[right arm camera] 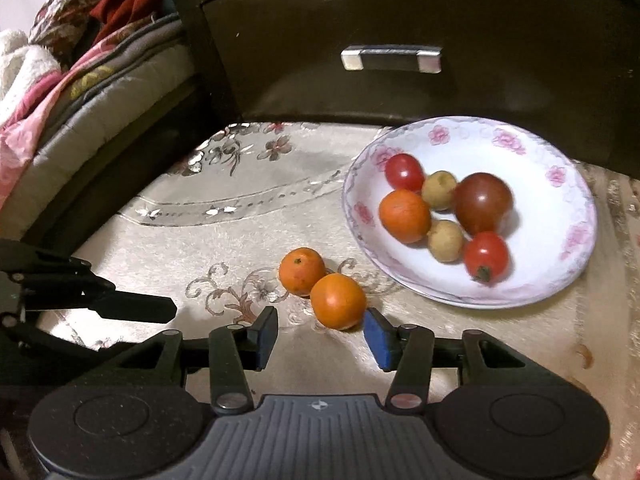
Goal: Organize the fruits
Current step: 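Move both tools to the two tangerines on the cloth, then grasp a tangerine with the right tool while the left tool grasps the other tangerine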
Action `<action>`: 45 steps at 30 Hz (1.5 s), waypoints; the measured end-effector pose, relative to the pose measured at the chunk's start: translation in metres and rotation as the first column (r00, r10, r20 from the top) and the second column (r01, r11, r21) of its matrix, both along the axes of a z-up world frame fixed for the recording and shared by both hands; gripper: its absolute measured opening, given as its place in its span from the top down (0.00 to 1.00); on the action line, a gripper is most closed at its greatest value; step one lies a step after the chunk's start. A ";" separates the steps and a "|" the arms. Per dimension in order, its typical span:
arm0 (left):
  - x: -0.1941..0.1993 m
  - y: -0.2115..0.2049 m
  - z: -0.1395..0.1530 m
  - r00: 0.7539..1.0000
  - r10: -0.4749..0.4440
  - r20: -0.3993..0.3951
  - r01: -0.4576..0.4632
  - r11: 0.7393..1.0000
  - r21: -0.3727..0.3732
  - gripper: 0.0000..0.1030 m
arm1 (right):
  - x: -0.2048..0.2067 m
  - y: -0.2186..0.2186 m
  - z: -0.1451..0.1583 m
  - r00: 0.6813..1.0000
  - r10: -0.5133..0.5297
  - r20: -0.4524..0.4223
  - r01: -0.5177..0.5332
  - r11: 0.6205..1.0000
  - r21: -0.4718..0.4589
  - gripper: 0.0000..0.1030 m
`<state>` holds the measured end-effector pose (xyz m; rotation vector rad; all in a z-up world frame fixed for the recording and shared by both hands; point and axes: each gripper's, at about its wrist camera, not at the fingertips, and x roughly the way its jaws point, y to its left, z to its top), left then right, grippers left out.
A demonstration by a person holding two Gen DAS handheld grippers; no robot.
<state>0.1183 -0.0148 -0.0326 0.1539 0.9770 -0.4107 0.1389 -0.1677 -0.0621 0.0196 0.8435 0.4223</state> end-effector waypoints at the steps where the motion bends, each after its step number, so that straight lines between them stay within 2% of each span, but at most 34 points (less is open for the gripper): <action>1: 0.000 0.000 -0.001 1.000 -0.002 0.001 0.002 1.000 0.003 0.55 | 0.002 0.001 -0.001 1.000 0.002 0.000 -0.002 1.000 -0.005 0.57; 4: 0.001 0.000 -0.002 1.000 -0.004 -0.001 0.004 1.000 0.005 0.55 | 0.005 0.005 -0.002 1.000 0.011 0.004 -0.011 1.000 -0.026 0.57; 9: 0.002 -0.001 -0.002 1.000 -0.010 0.000 0.009 1.000 0.008 0.55 | 0.008 0.002 -0.001 1.000 0.001 0.002 -0.001 0.999 -0.047 0.72; 11: 0.002 -0.002 -0.003 1.000 -0.012 0.000 0.012 1.000 0.009 0.55 | 0.008 0.001 -0.001 1.000 0.000 -0.001 0.000 0.999 -0.044 0.72; 21: 0.005 -0.002 -0.004 1.000 -0.023 0.008 0.023 1.000 0.002 0.55 | 0.000 -0.004 0.007 1.000 0.012 -0.003 -0.012 0.999 -0.053 0.74; 29: 0.032 -0.022 -0.010 0.999 -0.021 0.037 0.022 0.999 -0.033 0.55 | -0.021 -0.026 0.024 1.000 0.021 -0.020 -0.021 0.998 -0.050 0.74; 34: 0.052 -0.037 -0.020 0.999 0.002 0.054 -0.001 1.000 -0.009 0.55 | -0.023 -0.038 0.029 0.999 0.003 -0.035 -0.003 1.000 0.001 0.74; 39: 0.058 -0.045 -0.024 0.996 0.009 0.088 -0.009 1.000 -0.002 0.55 | -0.023 -0.041 0.030 0.999 -0.002 -0.036 0.002 1.000 0.011 0.73; 45: 0.056 -0.049 -0.024 0.995 -0.002 0.097 0.000 1.000 0.011 0.63 | -0.022 -0.044 0.027 0.999 -0.026 -0.039 0.025 1.000 -0.017 0.73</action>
